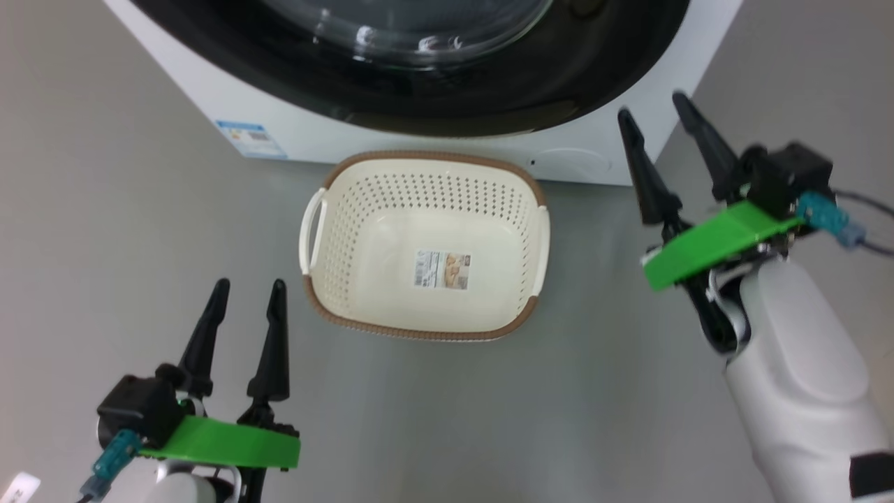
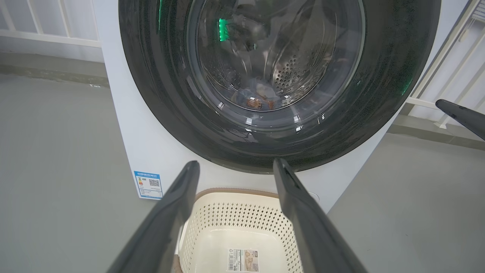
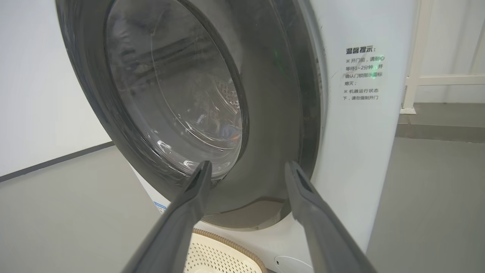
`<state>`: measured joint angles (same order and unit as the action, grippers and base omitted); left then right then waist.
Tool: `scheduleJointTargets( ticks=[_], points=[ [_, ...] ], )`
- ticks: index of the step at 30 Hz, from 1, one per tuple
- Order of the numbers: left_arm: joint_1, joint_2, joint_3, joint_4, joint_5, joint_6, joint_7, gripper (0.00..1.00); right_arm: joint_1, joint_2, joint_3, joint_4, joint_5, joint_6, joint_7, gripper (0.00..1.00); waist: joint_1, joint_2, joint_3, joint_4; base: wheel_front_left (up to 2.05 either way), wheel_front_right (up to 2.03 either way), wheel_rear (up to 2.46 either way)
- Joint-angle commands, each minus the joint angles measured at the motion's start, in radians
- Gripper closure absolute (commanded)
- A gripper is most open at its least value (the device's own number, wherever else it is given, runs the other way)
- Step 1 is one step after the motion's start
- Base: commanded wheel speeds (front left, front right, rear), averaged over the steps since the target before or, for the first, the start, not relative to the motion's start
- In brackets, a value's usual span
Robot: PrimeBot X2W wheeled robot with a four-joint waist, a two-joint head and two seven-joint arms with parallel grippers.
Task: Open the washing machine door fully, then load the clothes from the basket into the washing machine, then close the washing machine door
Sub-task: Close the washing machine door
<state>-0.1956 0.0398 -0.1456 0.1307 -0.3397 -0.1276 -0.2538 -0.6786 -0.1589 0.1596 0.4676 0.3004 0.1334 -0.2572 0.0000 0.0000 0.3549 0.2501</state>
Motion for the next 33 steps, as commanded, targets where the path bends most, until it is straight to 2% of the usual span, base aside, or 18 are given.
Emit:
scheduleJointTargets(
  ticks=[1,14,33],
  points=[
    [0.011,0.027,0.037,-0.026,0.009,-0.003,-0.008,0.0,0.028,0.022,0.015,-0.03,-0.01,-0.003,-0.005,0.0,0.0,0.0,-0.046,-0.044,0.0,0.0,0.0],
    [0.088,0.042,0.095,-0.018,0.053,-0.003,-0.008,0.0,0.32,0.094,-0.104,-0.209,-0.064,-0.003,-0.005,0.0,0.0,0.0,-0.147,-0.153,0.0,0.0,0.0],
    [0.223,0.035,0.201,-0.02,0.118,-0.003,-0.008,0.0,0.549,0.108,-0.142,-0.287,-0.089,-0.003,-0.005,0.0,0.0,0.0,-0.301,-0.227,0.0,0.0,0.0]
  ],
)
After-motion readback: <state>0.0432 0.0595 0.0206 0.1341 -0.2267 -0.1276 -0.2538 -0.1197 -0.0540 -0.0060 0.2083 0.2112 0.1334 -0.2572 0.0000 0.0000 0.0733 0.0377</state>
